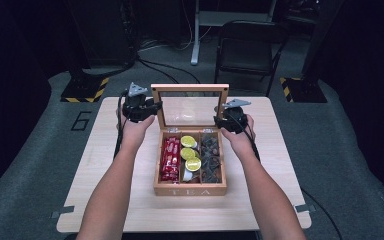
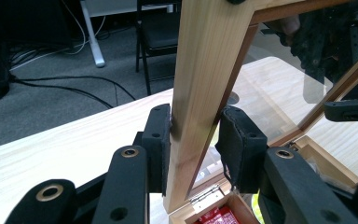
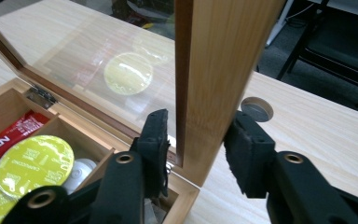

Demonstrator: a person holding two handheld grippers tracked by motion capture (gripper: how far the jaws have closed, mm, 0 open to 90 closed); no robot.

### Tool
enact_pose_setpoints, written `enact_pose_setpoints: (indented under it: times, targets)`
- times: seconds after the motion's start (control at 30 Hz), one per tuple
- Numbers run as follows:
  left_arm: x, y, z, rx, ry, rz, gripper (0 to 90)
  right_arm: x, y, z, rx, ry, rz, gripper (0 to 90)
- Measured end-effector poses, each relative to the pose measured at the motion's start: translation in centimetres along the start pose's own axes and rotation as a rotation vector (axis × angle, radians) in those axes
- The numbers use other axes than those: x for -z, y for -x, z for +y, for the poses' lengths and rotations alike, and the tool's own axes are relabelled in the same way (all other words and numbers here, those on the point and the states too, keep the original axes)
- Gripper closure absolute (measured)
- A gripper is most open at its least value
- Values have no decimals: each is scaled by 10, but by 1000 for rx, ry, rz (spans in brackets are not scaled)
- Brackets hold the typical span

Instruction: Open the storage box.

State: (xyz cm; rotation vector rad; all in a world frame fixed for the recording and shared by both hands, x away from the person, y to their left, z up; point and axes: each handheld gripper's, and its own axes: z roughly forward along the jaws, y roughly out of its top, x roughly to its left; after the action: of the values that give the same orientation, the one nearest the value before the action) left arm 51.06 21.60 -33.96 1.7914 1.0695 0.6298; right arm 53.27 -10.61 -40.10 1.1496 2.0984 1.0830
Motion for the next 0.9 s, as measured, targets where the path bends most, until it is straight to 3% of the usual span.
enact_pose_setpoints:
  times: [0.1,0.73,0.9]
  targets:
    - [0,0,0,-1,0,-2,646,2,2,-1,9,-6,-3,648]
    - [-1,2,1,10,-14,17,642,2,2,-2,-15,-7,1,649]
    - [-4,5,0,10,-7,11,555,1,3,-1,-13,-10,1,650]
